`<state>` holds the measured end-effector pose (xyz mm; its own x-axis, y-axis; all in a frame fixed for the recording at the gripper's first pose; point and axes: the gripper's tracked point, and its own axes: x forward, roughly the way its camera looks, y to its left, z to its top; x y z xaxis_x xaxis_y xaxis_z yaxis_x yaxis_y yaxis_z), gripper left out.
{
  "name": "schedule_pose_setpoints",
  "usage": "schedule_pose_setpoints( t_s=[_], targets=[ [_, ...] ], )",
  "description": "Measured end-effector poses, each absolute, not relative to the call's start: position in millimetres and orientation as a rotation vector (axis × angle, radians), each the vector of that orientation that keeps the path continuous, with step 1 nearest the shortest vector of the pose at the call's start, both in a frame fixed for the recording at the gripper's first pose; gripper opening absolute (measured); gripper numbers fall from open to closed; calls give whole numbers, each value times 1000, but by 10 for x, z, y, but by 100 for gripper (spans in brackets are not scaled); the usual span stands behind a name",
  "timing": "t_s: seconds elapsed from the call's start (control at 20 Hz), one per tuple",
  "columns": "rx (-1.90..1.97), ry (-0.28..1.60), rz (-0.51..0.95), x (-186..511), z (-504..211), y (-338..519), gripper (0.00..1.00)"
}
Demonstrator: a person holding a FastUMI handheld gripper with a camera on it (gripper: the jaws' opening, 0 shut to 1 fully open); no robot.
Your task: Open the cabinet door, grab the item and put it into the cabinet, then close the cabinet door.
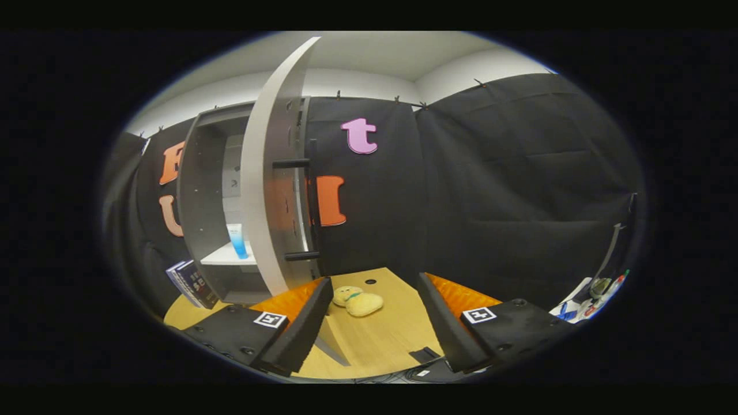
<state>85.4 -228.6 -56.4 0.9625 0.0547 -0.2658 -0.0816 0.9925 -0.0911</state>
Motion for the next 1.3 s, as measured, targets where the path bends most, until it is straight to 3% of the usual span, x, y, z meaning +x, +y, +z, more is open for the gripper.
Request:
schedule_pose_setpoints(
  t_s=[0.4, 1.3],
  targets=[
    [-115, 287, 120, 708, -615, -1918, 96],
    [-73, 305, 340, 527, -1009, -209, 97]
  ],
)
